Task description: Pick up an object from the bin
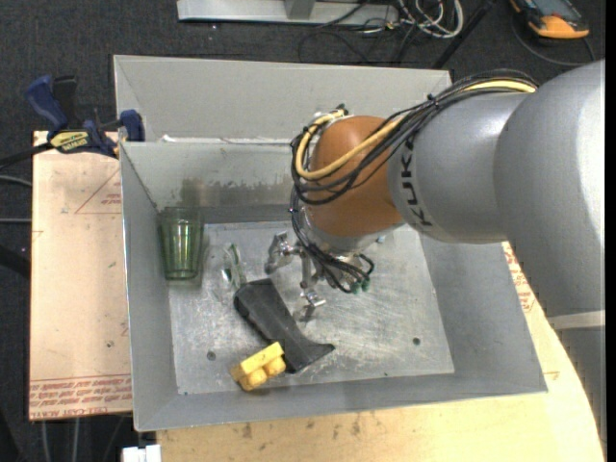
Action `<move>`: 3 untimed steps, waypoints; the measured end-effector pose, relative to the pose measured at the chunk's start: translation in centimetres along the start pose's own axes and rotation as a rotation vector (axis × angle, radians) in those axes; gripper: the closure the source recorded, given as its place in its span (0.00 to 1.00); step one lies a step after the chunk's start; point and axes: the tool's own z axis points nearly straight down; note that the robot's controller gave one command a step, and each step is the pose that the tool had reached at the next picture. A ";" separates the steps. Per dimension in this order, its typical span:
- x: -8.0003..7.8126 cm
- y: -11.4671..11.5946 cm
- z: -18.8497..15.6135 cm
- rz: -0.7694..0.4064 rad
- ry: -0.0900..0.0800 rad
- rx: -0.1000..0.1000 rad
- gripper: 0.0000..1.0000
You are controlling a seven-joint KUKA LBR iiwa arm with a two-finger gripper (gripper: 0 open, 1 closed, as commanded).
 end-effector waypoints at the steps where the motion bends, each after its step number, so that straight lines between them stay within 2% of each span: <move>1: -1.3 2.1 -1.0 -0.065 0.002 0.003 0.00; 2: -4.2 4.4 -0.4 -0.116 -0.004 0.003 0.00; 3: -4.7 5.3 -1.1 -0.163 -0.002 0.002 0.00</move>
Offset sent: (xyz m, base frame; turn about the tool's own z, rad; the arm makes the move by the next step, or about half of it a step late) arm 0.0257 0.0599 0.0013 -0.1223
